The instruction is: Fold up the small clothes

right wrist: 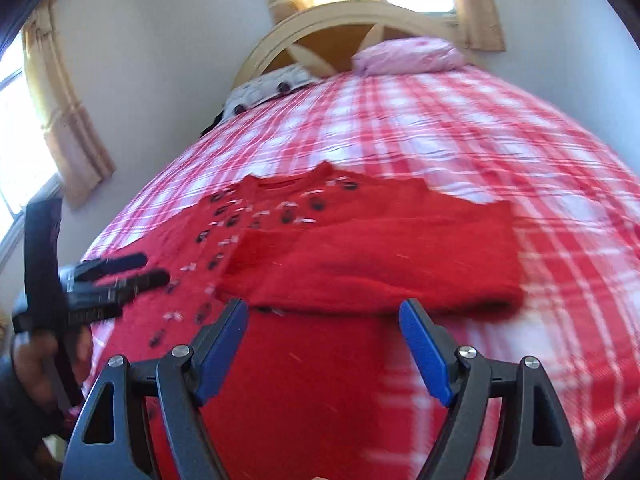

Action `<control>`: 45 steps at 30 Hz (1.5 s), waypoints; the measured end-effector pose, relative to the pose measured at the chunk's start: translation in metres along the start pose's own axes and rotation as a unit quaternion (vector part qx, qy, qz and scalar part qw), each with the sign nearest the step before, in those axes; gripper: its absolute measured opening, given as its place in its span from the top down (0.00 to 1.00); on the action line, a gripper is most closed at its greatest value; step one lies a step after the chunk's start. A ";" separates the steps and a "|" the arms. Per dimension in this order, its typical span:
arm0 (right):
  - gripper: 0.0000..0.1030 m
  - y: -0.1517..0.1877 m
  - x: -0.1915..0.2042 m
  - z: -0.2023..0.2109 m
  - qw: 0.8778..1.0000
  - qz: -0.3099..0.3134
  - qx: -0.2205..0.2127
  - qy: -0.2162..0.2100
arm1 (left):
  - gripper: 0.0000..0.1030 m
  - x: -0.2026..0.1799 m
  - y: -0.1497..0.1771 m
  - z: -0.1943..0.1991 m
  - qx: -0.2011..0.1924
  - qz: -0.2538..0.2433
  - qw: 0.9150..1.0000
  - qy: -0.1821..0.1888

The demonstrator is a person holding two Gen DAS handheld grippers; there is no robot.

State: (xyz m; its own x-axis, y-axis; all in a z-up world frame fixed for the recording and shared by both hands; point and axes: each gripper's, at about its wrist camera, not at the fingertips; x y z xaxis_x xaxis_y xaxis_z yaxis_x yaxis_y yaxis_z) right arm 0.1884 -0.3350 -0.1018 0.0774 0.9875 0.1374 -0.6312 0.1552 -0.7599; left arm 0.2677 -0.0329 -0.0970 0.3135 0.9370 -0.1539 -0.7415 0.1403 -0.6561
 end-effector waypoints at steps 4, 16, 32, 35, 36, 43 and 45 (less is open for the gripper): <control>0.24 0.015 -0.019 0.016 0.999 -0.010 -0.033 0.012 | 0.42 -0.019 -0.017 -0.035 0.017 0.006 1.000 0.004; 0.24 0.023 -0.018 0.019 0.999 -0.007 -0.054 0.002 | 0.50 -0.020 -0.013 -0.086 0.048 0.095 0.994 0.017; 0.24 0.031 -0.022 0.014 0.998 -0.015 -0.061 0.018 | 0.91 0.011 -0.055 -0.019 -0.043 0.066 0.996 0.033; 0.24 0.032 -0.020 0.014 0.998 -0.008 -0.061 0.017 | 0.91 0.033 -0.059 -0.010 -0.043 0.087 0.995 0.025; 0.24 0.033 -0.019 0.014 0.998 -0.006 -0.061 0.018 | 0.91 0.040 -0.057 -0.007 -0.042 0.091 0.995 0.021; 0.24 0.036 -0.016 0.007 0.999 0.002 -0.048 0.012 | 0.91 0.085 -0.031 0.009 -0.013 0.134 0.991 0.009; 0.24 0.038 -0.012 0.004 0.999 0.009 -0.041 0.007 | 0.91 0.096 -0.021 0.010 -0.007 0.145 0.989 0.006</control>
Point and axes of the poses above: each gripper's, at about its wrist camera, not at the fingertips, and z roughly against the way its jaws point, x to its left, y to its underside, and after that the axes turned 6 degrees about y, right-handed
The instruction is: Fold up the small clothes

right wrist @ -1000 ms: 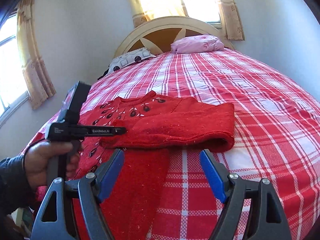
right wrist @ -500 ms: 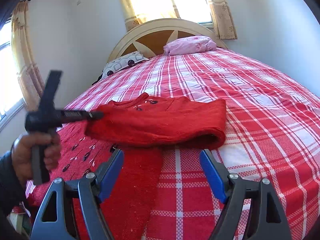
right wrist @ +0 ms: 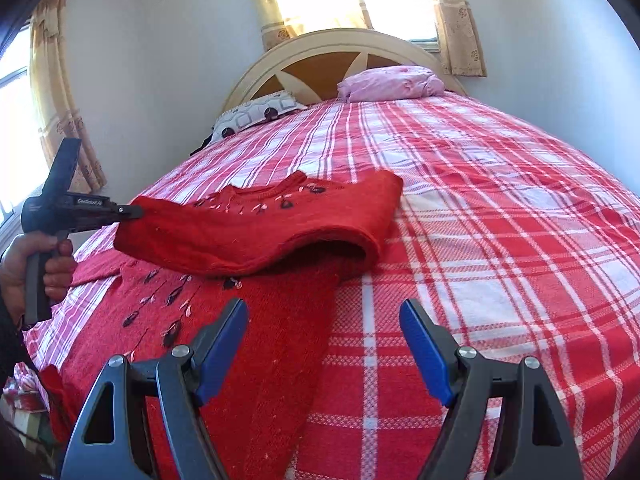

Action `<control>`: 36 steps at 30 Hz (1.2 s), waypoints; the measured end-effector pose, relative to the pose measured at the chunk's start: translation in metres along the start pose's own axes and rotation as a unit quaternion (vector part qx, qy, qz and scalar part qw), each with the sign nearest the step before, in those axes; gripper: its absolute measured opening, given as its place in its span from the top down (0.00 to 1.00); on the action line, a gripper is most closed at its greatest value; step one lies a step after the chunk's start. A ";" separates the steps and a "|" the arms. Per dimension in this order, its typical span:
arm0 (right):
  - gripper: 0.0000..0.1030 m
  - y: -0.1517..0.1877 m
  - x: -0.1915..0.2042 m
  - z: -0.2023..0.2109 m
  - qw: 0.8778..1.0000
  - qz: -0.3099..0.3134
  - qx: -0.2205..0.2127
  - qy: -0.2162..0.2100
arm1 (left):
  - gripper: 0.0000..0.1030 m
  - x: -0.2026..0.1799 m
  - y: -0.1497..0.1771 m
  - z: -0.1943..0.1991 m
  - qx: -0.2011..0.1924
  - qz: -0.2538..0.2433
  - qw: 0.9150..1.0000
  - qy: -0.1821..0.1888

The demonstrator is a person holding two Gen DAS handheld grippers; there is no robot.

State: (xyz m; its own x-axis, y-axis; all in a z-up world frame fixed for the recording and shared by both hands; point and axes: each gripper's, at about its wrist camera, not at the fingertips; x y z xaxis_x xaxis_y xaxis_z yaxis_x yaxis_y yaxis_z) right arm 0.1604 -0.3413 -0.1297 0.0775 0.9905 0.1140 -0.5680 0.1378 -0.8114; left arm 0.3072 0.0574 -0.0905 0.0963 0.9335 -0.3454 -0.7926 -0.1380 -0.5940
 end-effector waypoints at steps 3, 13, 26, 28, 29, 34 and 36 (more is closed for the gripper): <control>0.24 0.004 0.007 -0.002 1.000 0.013 0.004 -0.001 | 0.92 0.015 0.010 -0.002 0.006 0.013 1.000 -0.002; 0.24 0.009 0.022 -0.004 0.999 0.045 0.011 -0.008 | 0.93 0.035 0.024 0.002 -0.001 0.021 1.000 -0.013; 0.24 0.014 0.029 -0.009 0.998 0.063 0.027 -0.014 | 0.93 0.065 0.030 -0.007 0.003 0.051 0.998 -0.024; 0.24 0.014 0.029 -0.011 0.997 0.063 0.030 -0.015 | 0.93 0.063 0.028 0.000 -0.006 0.041 0.999 -0.030; 0.24 0.015 0.029 -0.011 0.997 0.064 0.031 -0.015 | 0.93 0.063 0.028 0.000 -0.005 0.037 0.999 -0.031; 0.24 0.017 0.028 -0.010 0.997 0.061 0.037 -0.016 | 0.93 0.067 0.031 -0.015 0.017 0.028 0.999 -0.039; 0.24 0.016 0.026 -0.013 0.997 0.058 0.041 -0.018 | 0.93 0.072 0.036 -0.015 0.011 0.039 0.998 -0.041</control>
Point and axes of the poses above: each gripper's, at about its wrist camera, not at the fingertips, and z roughly against the way its jaws point, x to its left, y to its underside, and after that the axes turned 6 degrees about y, right-handed
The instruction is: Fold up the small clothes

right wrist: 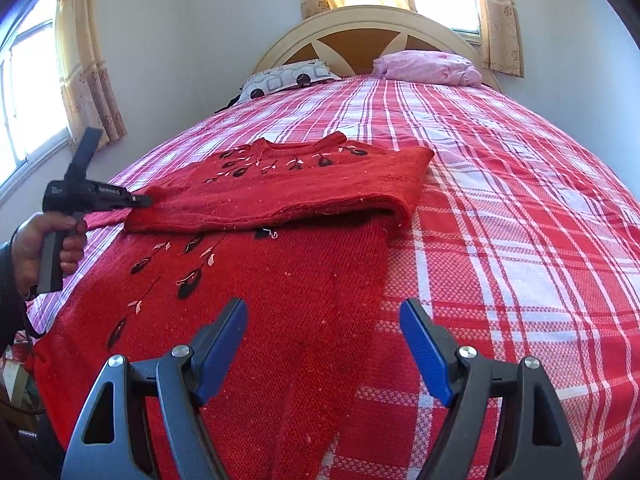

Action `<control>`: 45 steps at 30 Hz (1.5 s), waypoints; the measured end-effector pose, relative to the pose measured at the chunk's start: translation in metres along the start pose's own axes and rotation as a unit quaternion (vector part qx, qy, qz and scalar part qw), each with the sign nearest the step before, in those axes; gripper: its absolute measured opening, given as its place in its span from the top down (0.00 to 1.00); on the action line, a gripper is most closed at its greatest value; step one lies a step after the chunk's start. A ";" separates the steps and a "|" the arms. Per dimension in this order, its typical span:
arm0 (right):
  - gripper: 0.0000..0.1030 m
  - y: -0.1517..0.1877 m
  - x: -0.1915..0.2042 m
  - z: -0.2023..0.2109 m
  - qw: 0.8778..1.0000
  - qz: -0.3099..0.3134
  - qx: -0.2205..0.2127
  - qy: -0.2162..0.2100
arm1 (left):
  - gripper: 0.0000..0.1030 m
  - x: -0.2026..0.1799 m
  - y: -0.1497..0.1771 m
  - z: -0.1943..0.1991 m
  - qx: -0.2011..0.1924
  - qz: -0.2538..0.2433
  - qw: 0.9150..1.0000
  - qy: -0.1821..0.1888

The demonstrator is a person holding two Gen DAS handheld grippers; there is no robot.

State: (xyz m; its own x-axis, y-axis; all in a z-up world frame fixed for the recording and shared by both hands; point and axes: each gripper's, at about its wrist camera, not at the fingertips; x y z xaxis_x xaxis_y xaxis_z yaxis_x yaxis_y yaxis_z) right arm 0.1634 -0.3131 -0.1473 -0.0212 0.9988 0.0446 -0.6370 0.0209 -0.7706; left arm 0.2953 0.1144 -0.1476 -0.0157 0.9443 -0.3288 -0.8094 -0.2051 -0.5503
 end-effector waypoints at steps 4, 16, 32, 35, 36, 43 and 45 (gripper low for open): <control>0.24 0.000 -0.002 -0.001 1.000 -0.009 0.002 0.003 | 0.94 0.006 0.002 0.011 -0.005 0.008 1.000 0.010; 0.24 -0.019 0.016 0.013 0.999 0.046 -0.013 0.022 | 0.87 -0.001 0.007 0.013 -0.003 -0.017 1.000 -0.012; 0.23 -0.076 0.018 -0.089 0.994 0.061 0.089 -0.008 | 0.25 -0.011 0.034 0.009 0.000 -0.078 0.995 -0.066; 0.23 -0.079 0.023 -0.075 0.995 0.067 0.076 0.002 | 0.25 -0.005 0.035 0.013 -0.009 -0.065 0.996 -0.052; 0.23 -0.081 0.027 -0.068 0.996 0.066 0.063 -0.003 | 0.24 -0.005 0.035 0.014 -0.013 -0.065 0.997 -0.051; 0.23 -0.081 0.062 -0.085 0.991 0.094 0.092 -0.017 | 0.11 -0.008 0.036 0.026 -0.043 -0.058 0.996 -0.048; 0.23 -0.074 0.066 -0.100 0.989 0.104 0.108 0.007 | 0.07 -0.004 0.037 0.030 -0.050 -0.063 0.995 -0.059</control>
Point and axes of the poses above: each gripper's, at about its wrist camera, not at the fingertips, and z roughly against the way its jaws point, x to its left, y to its underside, and after that the axes turned 6 degrees about y, right-handed
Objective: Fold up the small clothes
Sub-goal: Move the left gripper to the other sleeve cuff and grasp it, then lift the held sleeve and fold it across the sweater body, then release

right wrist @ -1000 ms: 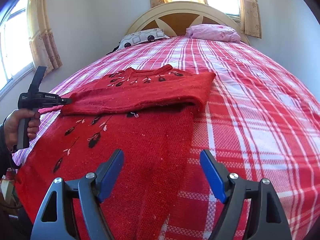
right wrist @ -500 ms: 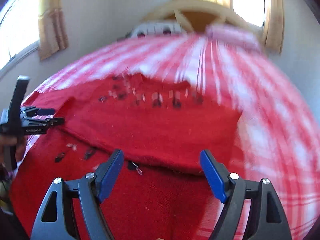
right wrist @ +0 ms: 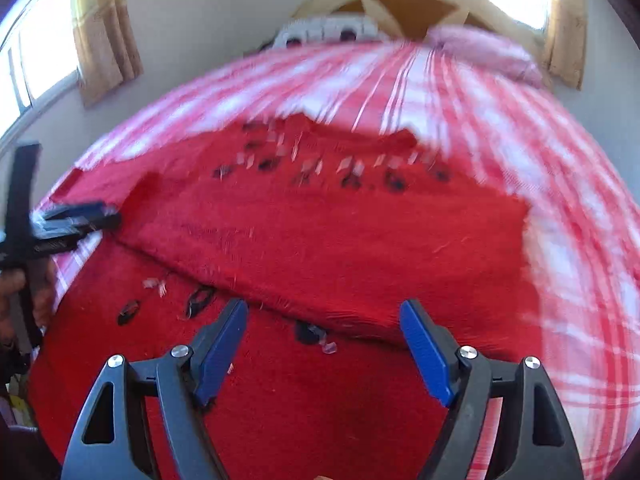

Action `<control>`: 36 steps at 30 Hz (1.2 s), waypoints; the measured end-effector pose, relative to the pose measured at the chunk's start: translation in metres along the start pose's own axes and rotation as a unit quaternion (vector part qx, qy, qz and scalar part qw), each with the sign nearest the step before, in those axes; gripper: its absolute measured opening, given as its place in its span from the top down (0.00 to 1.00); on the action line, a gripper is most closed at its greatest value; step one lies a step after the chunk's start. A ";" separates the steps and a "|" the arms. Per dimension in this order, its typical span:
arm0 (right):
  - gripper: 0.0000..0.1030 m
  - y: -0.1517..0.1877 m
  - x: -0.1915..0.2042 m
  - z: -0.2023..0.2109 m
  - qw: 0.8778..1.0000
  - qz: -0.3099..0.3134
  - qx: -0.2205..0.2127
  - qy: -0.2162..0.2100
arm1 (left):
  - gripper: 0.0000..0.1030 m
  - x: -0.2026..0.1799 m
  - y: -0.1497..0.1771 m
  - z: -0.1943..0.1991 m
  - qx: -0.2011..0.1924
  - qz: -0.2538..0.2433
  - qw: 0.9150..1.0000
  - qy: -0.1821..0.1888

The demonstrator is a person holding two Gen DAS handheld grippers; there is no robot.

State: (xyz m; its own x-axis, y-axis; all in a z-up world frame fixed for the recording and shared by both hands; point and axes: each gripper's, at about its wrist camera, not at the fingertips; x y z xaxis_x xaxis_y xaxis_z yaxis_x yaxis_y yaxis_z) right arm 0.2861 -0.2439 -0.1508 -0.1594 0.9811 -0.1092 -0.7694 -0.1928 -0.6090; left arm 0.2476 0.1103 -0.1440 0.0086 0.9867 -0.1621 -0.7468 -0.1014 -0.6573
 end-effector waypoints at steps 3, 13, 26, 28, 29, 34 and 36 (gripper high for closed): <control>0.23 0.001 0.006 0.001 1.000 0.006 -0.012 0.022 | 0.07 0.015 0.003 0.003 0.007 0.003 1.000 -0.012; 0.23 0.011 0.025 0.043 0.997 -0.003 -0.074 -0.030 | 0.11 0.162 0.010 0.069 -0.048 0.110 0.978 -0.169; 0.23 0.019 0.072 0.049 0.991 0.075 -0.108 -0.015 | 0.50 0.275 0.041 0.083 -0.065 0.317 0.934 -0.153; 0.23 0.020 0.073 0.047 0.992 0.074 -0.105 -0.014 | 0.53 0.279 0.038 0.077 -0.070 0.332 0.930 -0.144; 0.23 0.020 0.074 0.046 0.992 0.074 -0.105 -0.013 | 0.53 0.282 0.037 0.075 -0.071 0.341 0.927 -0.136; 0.23 0.025 0.075 0.044 0.992 0.071 -0.105 -0.012 | 0.53 0.297 0.033 0.074 -0.098 0.371 0.913 -0.136; 0.23 0.026 0.075 0.044 0.992 0.070 -0.104 -0.013 | 0.56 0.303 0.032 0.074 -0.110 0.376 0.910 -0.134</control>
State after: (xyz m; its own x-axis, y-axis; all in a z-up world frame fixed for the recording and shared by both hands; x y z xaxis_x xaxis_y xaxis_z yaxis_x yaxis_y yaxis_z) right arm 0.2273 -0.1763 -0.1406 -0.2732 0.9438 -0.1859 -0.5943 -0.3175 -0.7389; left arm 0.1769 0.4157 -0.1596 -0.6337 0.6209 -0.4613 -0.3237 -0.7545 -0.5709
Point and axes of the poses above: each gripper's, at about its wrist camera, not at the fingertips, and z roughly against the way its jaws point, x to its left, y to its underside, and after that the axes turned 6 degrees about y, right-handed
